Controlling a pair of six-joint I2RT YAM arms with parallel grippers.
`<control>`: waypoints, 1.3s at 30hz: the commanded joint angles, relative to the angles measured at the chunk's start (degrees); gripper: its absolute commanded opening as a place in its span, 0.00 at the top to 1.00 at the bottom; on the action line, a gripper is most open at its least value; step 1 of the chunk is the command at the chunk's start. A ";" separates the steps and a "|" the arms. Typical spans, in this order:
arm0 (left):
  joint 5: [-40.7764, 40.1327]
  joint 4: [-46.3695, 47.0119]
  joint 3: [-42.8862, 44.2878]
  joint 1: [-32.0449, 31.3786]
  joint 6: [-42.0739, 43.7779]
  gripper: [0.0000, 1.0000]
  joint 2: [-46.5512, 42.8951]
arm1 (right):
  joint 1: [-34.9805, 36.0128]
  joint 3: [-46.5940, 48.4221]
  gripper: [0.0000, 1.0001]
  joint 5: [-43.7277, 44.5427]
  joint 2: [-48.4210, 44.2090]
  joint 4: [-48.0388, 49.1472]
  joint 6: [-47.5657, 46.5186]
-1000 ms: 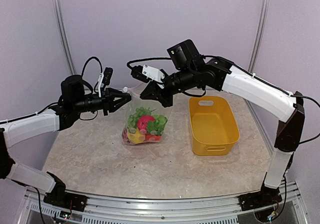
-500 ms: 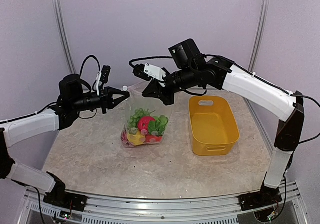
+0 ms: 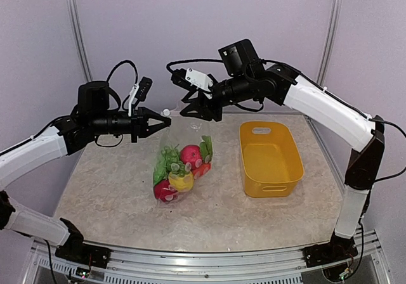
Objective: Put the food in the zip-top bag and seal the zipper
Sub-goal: Pass from the right arm to the left, then pass from the left arm to the right, then hold the zipper from the zipper food storage bag.
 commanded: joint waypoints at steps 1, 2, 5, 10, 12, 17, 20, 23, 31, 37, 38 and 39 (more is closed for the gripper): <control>-3.89 -10.39 3.21 -2.67 5.28 1.00 -1.42 | 2.44 2.80 0.56 -9.96 2.18 -3.87 -1.05; -4.42 -10.78 3.22 -3.14 5.50 1.00 -1.64 | 2.91 3.39 0.55 -10.35 2.62 -4.28 -1.03; -5.70 -11.92 3.23 -4.35 6.68 1.00 -2.37 | 3.67 4.86 0.55 -11.17 3.85 -5.36 -1.77; -6.97 -12.70 2.81 -5.14 7.75 1.00 -3.66 | 3.79 6.02 0.55 -13.51 5.14 -7.06 -2.65; -7.26 -12.74 2.66 -5.31 8.06 1.00 -4.13 | 3.90 6.14 0.57 -13.68 5.48 -7.17 -2.17; -7.94 -12.74 2.18 -5.41 9.08 1.00 -4.99 | 3.92 6.28 0.70 -13.46 5.40 -6.00 -0.52; -8.03 -13.01 2.17 -5.49 9.33 1.00 -5.04 | 3.91 6.46 0.76 -13.24 5.10 -5.04 0.42; -8.33 -12.93 2.01 -5.67 9.41 1.00 -5.28 | 3.91 6.46 0.86 -12.95 5.13 -4.32 1.18; -8.72 -11.55 0.91 -5.85 8.71 0.86 -5.57 | 3.98 7.51 1.00 -12.10 6.27 -3.34 2.66; -7.50 -8.21 -0.22 -5.72 8.71 0.75 -5.12 | 4.09 7.82 1.00 -11.86 6.01 -3.79 2.05; -7.27 -8.07 -0.14 -5.68 8.88 0.76 -4.68 | 4.09 7.74 1.00 -12.06 5.93 -3.82 2.12; -7.01 -8.08 -0.04 -5.61 8.99 0.78 -4.40 | 4.09 7.70 1.00 -12.14 5.84 -3.79 2.28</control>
